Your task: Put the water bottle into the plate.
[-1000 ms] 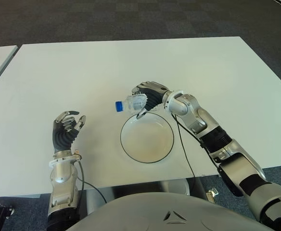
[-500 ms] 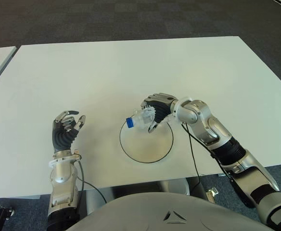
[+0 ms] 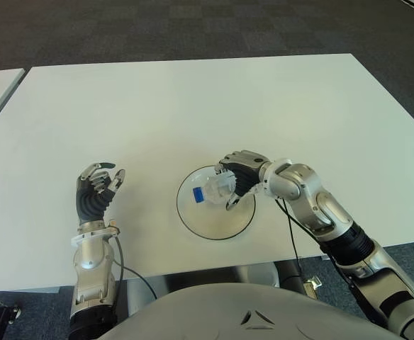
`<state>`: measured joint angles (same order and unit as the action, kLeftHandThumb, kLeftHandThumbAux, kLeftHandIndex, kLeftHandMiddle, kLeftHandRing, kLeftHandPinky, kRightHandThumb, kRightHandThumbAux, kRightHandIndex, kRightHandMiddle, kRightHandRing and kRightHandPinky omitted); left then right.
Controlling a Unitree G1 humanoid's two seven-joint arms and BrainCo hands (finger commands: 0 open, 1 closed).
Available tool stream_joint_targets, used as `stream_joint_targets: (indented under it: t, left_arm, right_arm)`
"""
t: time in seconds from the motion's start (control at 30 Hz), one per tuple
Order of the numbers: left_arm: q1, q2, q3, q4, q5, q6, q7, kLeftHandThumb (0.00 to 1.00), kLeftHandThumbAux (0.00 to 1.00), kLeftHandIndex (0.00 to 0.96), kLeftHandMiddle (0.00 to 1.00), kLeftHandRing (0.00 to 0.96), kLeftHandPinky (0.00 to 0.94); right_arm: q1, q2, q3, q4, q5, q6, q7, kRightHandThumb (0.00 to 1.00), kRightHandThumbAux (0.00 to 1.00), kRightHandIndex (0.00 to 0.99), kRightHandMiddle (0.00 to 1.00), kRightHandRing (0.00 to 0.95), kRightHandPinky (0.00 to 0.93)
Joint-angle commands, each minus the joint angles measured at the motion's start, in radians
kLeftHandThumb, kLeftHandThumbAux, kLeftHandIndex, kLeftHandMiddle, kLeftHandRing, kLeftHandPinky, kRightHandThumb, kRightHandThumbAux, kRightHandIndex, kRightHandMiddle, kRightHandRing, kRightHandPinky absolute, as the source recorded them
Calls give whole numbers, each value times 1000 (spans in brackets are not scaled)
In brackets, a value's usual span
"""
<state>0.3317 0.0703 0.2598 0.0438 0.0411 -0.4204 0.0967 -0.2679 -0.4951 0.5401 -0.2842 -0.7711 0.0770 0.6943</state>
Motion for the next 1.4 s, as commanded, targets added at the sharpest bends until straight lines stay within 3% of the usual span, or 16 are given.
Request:
stream_joint_targets:
  t: [0.03,0.2,0.3,0.37,0.4,0.47,0.6,0.83,0.9,1.03,1.4]
  left_arm:
    - [-9,16,2,34,-7,-25,-9,706,712,439,842,847,853]
    - [-9,20,1,36,-9,-22,-9,707,712,439,839,842,845]
    - [-8,21,2,29,-10,-6,-6,707,712,439,836,839,843]
    - [-8,22,2,28,-12,0,-6,707,712,439,834,837,839]
    - [-8,23,3,27,-13,2,-6,707,712,439,834,836,837]
    - [-8,23,3,25,-13,8,-7,706,713,439,833,834,835]
    - [-6,28,0,20,-11,9,-12,705,713,439,834,834,834]
    - [-4,38,-6,20,-10,2,-25,704,714,439,841,836,834]
    - [-4,42,-6,22,-9,-5,-26,703,715,439,843,838,831]
    - [-5,48,-7,29,-15,-20,-36,702,715,439,847,842,834]
    - [-6,56,-6,33,-25,-24,-52,702,715,439,857,848,841]
  right_arm:
    - [43,-6,-16,-60,-41,-3,-33,699,725,436,806,785,760]
    - [90,10,-36,-51,-34,-37,-116,691,724,428,731,719,686]
    - [114,27,-61,-4,44,-112,-198,688,723,422,681,680,648]
    - [122,33,-70,14,82,-152,-226,682,724,412,514,539,544]
    - [122,34,-73,20,93,-165,-233,580,694,336,449,484,502]
    - [122,33,-76,35,120,-198,-243,487,663,247,359,403,436]
    - [131,34,-73,67,151,-258,-268,411,627,119,205,252,302]
    - [138,39,-70,110,167,-327,-305,386,608,45,92,139,208]
    - [139,44,-63,129,165,-360,-324,365,590,19,41,68,107]
    - [138,51,-59,154,160,-406,-350,354,536,3,8,14,22]
    - [143,71,-41,190,121,-479,-418,411,297,0,0,0,0]
